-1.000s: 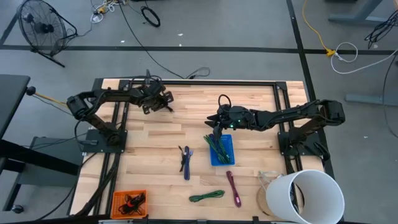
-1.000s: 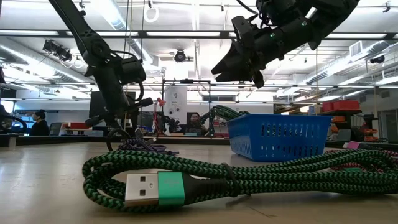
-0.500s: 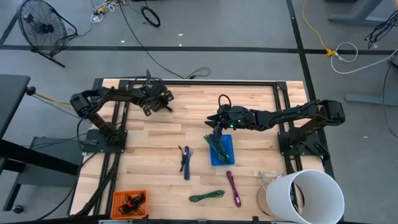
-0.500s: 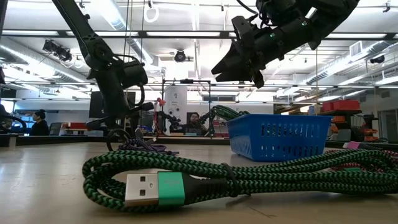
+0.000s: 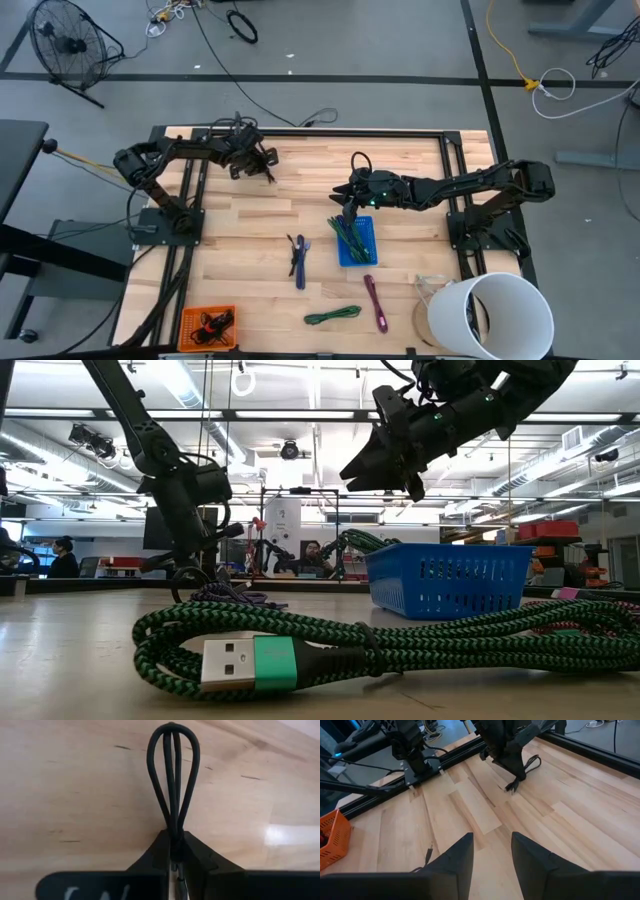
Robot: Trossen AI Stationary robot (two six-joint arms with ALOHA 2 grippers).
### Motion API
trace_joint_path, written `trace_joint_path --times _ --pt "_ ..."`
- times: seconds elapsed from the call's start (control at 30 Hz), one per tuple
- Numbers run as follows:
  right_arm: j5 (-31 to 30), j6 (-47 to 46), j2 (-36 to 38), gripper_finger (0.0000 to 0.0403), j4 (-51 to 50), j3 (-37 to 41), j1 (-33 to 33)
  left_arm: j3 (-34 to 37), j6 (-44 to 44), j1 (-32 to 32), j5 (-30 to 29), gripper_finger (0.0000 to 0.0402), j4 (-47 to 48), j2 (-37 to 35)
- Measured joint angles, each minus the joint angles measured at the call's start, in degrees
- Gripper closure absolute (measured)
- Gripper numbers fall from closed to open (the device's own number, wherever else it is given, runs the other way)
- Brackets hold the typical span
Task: Pick & Place USB Port
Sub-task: Put the black charger cable into the orange bin
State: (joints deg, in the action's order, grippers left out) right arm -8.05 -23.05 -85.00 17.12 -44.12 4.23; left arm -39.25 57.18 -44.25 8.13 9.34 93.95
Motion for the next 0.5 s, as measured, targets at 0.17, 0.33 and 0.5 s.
trace_joint_path --times 0.17,0.33,0.5 --pt "-0.01 0.00 0.00 0.0271 -0.02 0.00 0.00 -2.35 -12.31 0.47 10.75 0.0375 2.07 0.11" --pt "0.00 0.00 -0.01 0.0271 -0.09 0.00 0.00 -5.23 -19.13 2.89 19.33 0.0375 2.44 0.00" --pt "0.03 0.00 0.00 0.0271 -0.64 0.00 0.00 -9.96 -26.80 7.19 24.14 0.0375 9.73 -0.14"
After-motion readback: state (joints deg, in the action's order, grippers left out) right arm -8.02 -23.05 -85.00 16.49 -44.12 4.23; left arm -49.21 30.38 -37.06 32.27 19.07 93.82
